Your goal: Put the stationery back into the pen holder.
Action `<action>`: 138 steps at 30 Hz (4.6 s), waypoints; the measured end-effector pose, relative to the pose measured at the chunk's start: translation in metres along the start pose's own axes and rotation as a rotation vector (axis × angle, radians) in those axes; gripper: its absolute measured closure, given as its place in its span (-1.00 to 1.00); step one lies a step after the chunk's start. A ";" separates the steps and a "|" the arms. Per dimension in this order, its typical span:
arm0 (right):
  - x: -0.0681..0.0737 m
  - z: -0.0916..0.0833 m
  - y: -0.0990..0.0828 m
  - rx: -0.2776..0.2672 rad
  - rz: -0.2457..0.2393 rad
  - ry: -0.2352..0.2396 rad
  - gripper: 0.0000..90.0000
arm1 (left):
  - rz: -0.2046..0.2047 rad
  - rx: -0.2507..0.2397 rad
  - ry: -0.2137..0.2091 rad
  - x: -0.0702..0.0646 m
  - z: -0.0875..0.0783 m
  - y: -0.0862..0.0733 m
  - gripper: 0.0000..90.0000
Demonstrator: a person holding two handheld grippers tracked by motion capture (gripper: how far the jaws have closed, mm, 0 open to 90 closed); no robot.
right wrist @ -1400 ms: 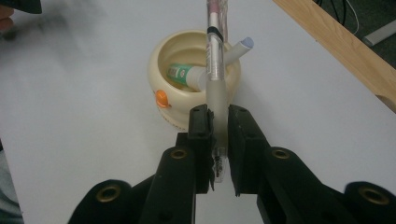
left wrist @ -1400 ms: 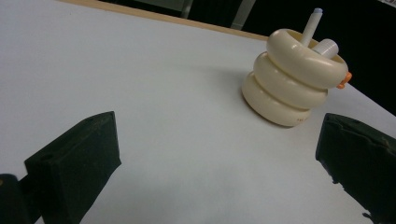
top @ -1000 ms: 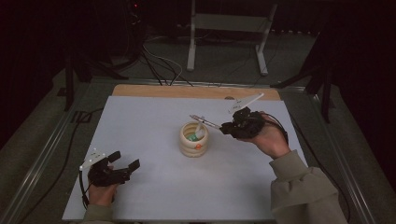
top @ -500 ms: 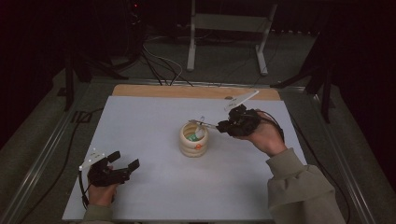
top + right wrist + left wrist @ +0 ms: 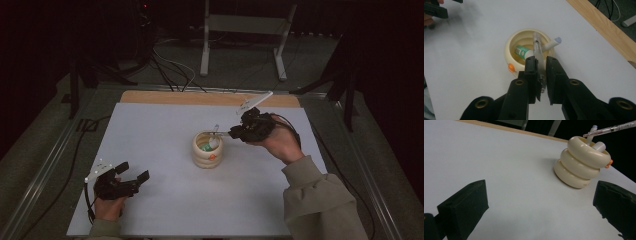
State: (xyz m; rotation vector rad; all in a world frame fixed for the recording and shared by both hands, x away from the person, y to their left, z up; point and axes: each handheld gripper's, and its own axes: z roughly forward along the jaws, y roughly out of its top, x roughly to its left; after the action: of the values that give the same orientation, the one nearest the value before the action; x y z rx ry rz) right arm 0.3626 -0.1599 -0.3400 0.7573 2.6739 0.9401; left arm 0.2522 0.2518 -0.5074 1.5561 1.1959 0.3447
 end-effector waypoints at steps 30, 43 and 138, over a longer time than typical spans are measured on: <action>-0.006 0.021 0.016 0.013 0.043 0.021 0.79 | 0.000 0.001 -0.002 0.001 0.001 0.000 -0.99; -0.003 0.026 0.023 0.034 0.033 0.025 0.78 | -0.001 0.000 -0.005 0.001 0.000 0.000 -0.99; -0.007 0.080 0.022 -0.089 0.184 -0.017 -0.58 | -0.008 -0.005 -0.012 0.002 -0.001 0.001 -0.99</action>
State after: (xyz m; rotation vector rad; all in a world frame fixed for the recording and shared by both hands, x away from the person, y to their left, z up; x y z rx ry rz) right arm 0.4051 -0.1075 -0.3881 0.9995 2.5617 1.0824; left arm 0.2528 0.2536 -0.5073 1.5470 1.1910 0.3330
